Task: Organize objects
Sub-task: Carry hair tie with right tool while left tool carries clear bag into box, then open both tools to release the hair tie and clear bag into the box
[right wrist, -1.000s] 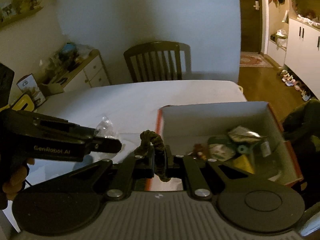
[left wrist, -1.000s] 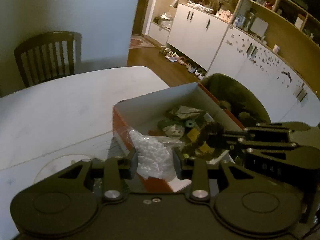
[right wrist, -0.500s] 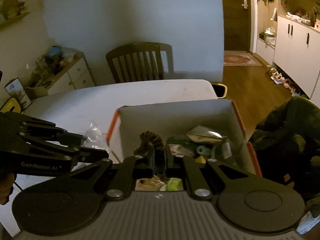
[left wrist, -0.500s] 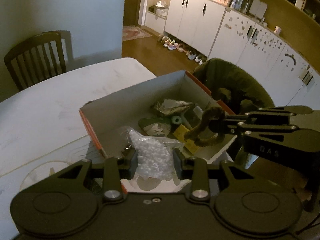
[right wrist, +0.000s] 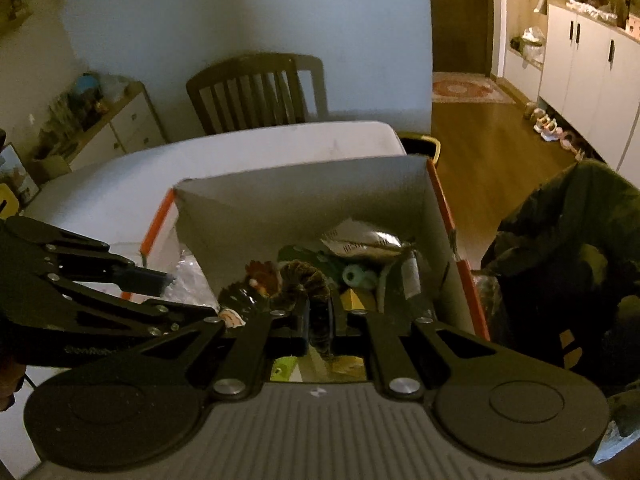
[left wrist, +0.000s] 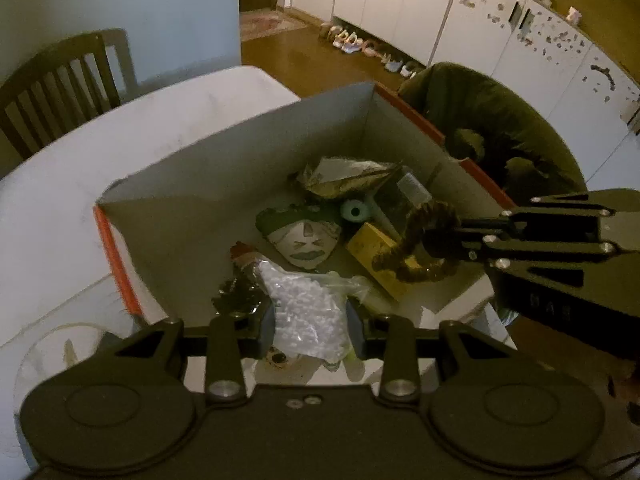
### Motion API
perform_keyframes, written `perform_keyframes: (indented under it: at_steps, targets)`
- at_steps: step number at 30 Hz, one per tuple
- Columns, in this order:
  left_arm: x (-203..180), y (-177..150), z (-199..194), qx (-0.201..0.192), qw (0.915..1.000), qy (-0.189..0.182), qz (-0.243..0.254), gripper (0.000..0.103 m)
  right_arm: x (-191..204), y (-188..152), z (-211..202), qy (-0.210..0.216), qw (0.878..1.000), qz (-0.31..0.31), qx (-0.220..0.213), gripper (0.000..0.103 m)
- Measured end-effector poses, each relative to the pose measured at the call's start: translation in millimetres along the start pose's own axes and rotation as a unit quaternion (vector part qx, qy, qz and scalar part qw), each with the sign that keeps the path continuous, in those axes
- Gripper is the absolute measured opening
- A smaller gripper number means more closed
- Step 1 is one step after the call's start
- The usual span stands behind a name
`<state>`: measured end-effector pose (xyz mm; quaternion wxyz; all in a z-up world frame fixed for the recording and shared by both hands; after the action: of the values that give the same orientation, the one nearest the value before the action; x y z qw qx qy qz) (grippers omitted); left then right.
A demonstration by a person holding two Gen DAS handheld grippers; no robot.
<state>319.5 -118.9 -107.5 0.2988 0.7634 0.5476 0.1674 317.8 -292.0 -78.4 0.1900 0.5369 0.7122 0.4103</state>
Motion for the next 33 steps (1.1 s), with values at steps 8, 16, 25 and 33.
perform_keyframes:
  at_steps: [8,16,25,33]
  targets:
    - [0,-2,35,0.039,0.9992,0.013,0.003,0.036,-13,-12,25,0.0,1.0,-0.003,0.031,0.008]
    - [-7,0,55,0.059,0.9978,0.015,0.024,0.036,-18,-20,43,0.004,0.998,-0.019,0.058,0.008]
    - [-9,5,67,0.072,0.9971,0.012,0.02,0.037,-24,-21,58,0.005,0.997,-0.021,0.072,0.008]
    - [-4,1,76,0.08,0.9967,0.013,0.0,0.041,-29,-22,62,0.003,0.997,-0.021,0.079,0.008]
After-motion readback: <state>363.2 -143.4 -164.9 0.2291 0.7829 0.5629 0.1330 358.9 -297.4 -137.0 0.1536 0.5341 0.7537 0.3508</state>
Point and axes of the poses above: each gripper's, at about its wrist camera, not at the fingertips, and z roughly the way its jaws point, x to its left, y to its top, the point moved 3 cm from there along z, roughly the way its jaws point, and after that the axes turned 12 degrees about -x, right-handed, at the moved point
